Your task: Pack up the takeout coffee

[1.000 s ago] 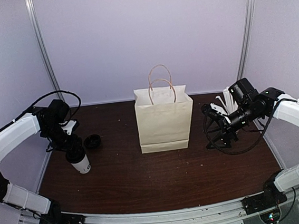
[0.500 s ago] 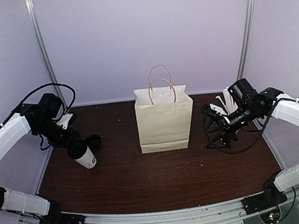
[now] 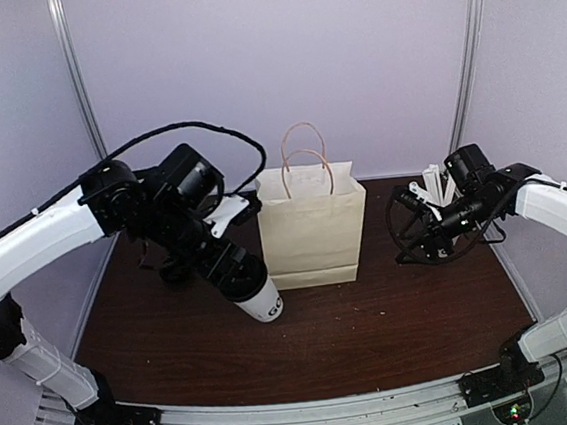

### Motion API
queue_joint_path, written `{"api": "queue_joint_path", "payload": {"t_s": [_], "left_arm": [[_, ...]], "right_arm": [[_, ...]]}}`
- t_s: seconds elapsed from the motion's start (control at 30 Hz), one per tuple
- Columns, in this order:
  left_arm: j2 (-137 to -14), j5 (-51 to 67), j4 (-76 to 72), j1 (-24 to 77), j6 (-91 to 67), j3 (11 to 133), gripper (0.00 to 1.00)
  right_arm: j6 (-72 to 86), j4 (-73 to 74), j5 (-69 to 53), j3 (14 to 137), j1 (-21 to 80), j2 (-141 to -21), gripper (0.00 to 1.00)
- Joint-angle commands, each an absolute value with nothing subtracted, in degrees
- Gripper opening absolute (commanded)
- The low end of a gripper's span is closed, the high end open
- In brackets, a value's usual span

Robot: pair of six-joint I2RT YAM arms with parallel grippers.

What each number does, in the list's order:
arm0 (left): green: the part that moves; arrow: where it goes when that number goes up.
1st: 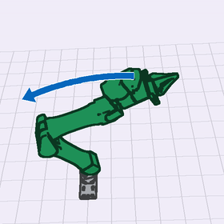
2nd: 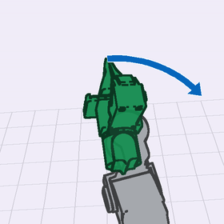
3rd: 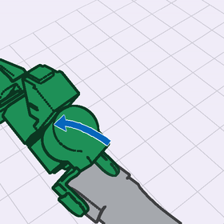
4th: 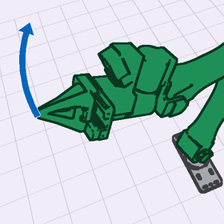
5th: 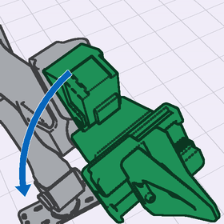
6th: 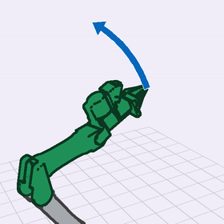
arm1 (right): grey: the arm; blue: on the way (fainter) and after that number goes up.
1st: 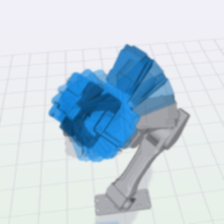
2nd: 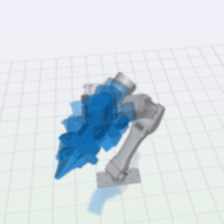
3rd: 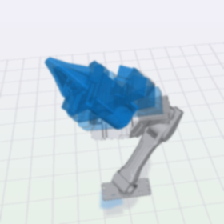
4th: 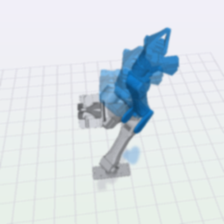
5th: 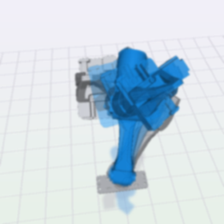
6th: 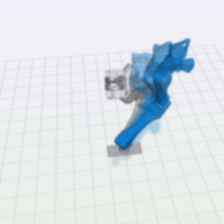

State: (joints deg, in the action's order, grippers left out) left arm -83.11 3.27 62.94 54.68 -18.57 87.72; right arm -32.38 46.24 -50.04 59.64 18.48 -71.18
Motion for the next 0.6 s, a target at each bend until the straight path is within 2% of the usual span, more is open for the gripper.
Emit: {"api": "queue_joint_path", "payload": {"t_s": [0.0,0.27,0.57], "left_arm": [[-91.25,1.85,59.69,61.62,-17.55,94.32,0.55],[-109.35,3.60,59.63,69.43,-12.89,109.32,0.55],[-118.80,4.54,61.89,69.85,-11.65,116.45,0.55]], "right_arm": [[-28.24,42.78,-49.21,60.33,15.32,-68.54,0.80],[-25.91,39.93,-48.43,58.89,11.59,-66.36,0.80],[-26.15,38.75,-45.89,57.83,10.75,-65.72,0.80]]}}
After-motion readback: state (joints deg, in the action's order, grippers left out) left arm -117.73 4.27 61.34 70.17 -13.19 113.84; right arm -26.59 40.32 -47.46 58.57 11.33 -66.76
